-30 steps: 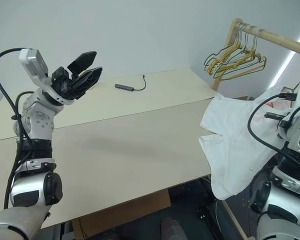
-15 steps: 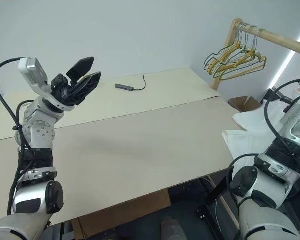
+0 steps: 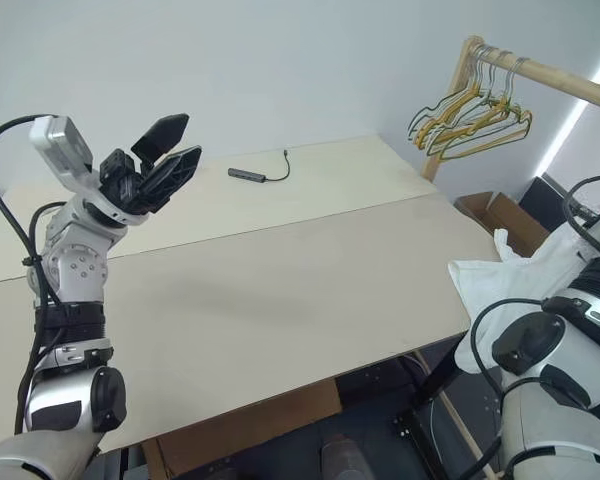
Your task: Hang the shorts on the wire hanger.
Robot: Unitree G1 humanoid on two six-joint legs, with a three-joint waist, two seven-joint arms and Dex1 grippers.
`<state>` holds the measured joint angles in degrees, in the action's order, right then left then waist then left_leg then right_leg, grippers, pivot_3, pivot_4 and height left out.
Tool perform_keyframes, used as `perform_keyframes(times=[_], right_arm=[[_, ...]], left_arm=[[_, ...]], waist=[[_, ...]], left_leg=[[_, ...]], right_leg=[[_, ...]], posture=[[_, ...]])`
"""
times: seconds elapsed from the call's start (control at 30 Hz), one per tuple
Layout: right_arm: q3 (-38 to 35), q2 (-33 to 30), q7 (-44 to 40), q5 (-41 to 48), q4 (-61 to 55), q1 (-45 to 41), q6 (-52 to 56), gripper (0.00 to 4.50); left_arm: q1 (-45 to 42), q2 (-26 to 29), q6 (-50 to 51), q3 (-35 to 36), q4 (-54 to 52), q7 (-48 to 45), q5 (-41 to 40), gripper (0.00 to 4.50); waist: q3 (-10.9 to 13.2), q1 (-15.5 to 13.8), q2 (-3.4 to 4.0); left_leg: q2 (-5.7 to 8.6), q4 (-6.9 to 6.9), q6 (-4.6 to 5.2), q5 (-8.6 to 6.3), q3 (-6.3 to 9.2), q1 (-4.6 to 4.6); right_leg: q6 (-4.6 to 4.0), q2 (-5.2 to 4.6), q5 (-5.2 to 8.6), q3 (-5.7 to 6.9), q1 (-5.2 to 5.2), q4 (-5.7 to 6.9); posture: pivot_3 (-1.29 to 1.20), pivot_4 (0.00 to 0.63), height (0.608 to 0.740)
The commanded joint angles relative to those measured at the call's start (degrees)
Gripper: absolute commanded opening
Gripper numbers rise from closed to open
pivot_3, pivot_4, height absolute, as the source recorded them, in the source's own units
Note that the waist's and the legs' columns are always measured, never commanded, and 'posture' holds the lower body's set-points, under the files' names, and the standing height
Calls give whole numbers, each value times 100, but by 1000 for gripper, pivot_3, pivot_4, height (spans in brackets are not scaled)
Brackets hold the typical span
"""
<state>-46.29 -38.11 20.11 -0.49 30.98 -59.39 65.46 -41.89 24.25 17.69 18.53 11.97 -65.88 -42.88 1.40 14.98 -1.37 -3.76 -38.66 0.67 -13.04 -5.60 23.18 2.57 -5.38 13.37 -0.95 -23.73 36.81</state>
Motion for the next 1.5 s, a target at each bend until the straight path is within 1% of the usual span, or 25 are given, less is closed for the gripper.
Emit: perform_keyframes(times=[0.03, 0.17, 0.2, 0.27, 0.3, 0.4, 0.53, 0.57, 0.67, 0.7, 0.77, 0.9, 0.97, 1.03, 1.13, 1.23, 1.33, 1.43, 1.5], right_arm=[[42, -59, 161, 114, -49, -177, 104, 0], [287, 118, 275, 60, -188, -64, 386, 0], [248, 164, 347, 58, -234, -42, 401, 0], [462, 184, 355, -17, -330, 96, 404, 0], [451, 207, 361, 3, -394, 138, 393, 0], [550, 223, 375, -22, -550, 273, 368, 842], [740, 243, 456, -136, -798, 436, 281, 2201], [888, 258, 485, -214, -918, 483, 278, 2554], [1798, 204, 679, -760, -1512, 786, 96, 3561], [1989, 180, 693, -879, -1647, 858, 56, 3903], [2472, 162, 810, -1241, -2066, 976, -92, 4467], [3271, 2, 767, -1786, -2553, 1150, -670, 4467], [3687, -54, 520, -1878, -2856, 1268, -1498, 4467], [3989, -73, 264, -1923, -3039, 1360, -2082, 4467], [4559, -77, -591, -1849, -3231, 1547, -2809, 4467], [4993, 40, -1490, -1679, -3377, 1760, -3125, 4467], [5213, 184, -2184, -1497, -3600, 2019, -3301, 4467], [5330, 333, -3002, -1091, -3762, 2230, -3469, 4467], [5390, 370, -3595, -780, -3867, 2337, -3508, 4467]], left_arm=[[7, 114, 92, -53, -229, -63, -105, 4465], [167, 258, 98, -196, -368, -290, -39, 4465], [192, 296, 88, -236, -388, -319, -7, 4465], [232, 368, 40, -306, -413, -346, 89, 4465], [243, 390, 23, -320, -420, -345, 104, 4465], [252, 435, 14, -322, -395, -333, 114, 4500], [282, 457, 11, -339, -383, -355, 131, 4500], [290, 458, 0, -356, -377, -355, 151, 4500], [305, 454, -32, -393, -366, -365, 197, 4500], [305, 449, -32, -393, -368, -367, 204, 4500], [294, 440, -30, -384, -356, -371, 208, 4500], [279, 435, -29, -383, -328, -383, 205, 4500], [295, 446, -28, -372, -313, -364, 216, 4500], [332, 469, -5, -350, -310, -313, 230, 4500], [521, 590, 1, -331, -346, -263, 328, 4500], [856, 835, -74, -356, -396, -272, 539, 4500], [1283, 1030, -135, -286, -503, -182, 672, 4500], [1759, 1194, -58, -128, -711, 105, 748, 4500], [2087, 1308, -9, -41, -894, 237, 757, 4500]], waist=[[0, -6, 0], [0, 0, 0], [0, 0, 0], [0, 0, 0], [0, -4, 0], [0, -20, 0], [3, -26, 5], [4, -32, 7], [7, -36, 13], [6, -36, 14], [7, -30, 16], [8, -32, 17], [8, -46, 17], [8, -47, 17], [8, -36, 16], [8, -43, 16], [8, -89, 16], [10, -219, 16], [11, -324, 15]], left_leg=[[0, 0, 0, 0, 2, -3], [-1, 2, 0, -1, 4, -15], [-1, 4, 0, -1, 5, -22], [-4, 6, 1, -1, 5, -36], [-4, 6, 0, -1, 7, -38], [-4, 11, 0, -1, 9, -45], [-2, 20, 1, -1, 7, -45], [-2, 23, 1, -1, 8, -47], [-3, 32, 1, -1, 8, -48], [-2, 35, 0, -1, 8, -49], [-3, 40, 1, -1, 6, -49], [-3, 47, 0, -1, 4, -48], [-3, 48, 1, -1, 5, -47], [-3, 49, 1, -1, 5, -46], [-5, 50, 1, -1, 6, -49], [-7, 54, 0, -1, 6, -55], [-8, 57, 0, -1, 6, -54], [-8, 59, 0, -1, 4, -52], [-9, 60, 0, -1, 4, -50]], right_leg=[[0, 0, 0, 2, 6, -2], [1, 0, 1, 6, 22, -9], [1, 0, 1, 6, 28, -10], [9, 2, 6, 8, 43, -13], [10, 2, 6, 9, 46, -14], [10, 1, 6, 12, 56, -25], [10, 1, 6, 9, 55, -29], [10, 1, 6, 9, 54, -30], [10, 2, 6, 10, 53, -35], [10, 2, 6, 10, 53, -38], [11, 3, 6, 9, 53, -47], [16, 3, 3, 6, 53, -60], [17, 3, 3, 8, 53, -65], [25, 3, 8, 9, 53, -69], [42, 6, 16, 8, 55, -70], [42, 8, 16, 8, 59, -69], [41, 7, 16, 10, 58, -71], [35, 6, 12, 9, 55, -73], [11, 5, -2, 11, 51, -73]], posture=[[-187, 0, 740], [-182, 0, 740], [-182, 0, 740], [-178, 0, 740], [-176, 0, 740], [-174, 0, 740], [-175, 0, 740], [-175, 0, 740], [-175, 0, 740], [-177, 0, 740], [-179, 0, 740], [-178, 0, 740], [-175, 0, 740], [-169, 0, 740], [-160, 0, 740], [-143, 0, 740], [-113, 0, 740], [-79, 0, 740], [-57, 0, 740]])
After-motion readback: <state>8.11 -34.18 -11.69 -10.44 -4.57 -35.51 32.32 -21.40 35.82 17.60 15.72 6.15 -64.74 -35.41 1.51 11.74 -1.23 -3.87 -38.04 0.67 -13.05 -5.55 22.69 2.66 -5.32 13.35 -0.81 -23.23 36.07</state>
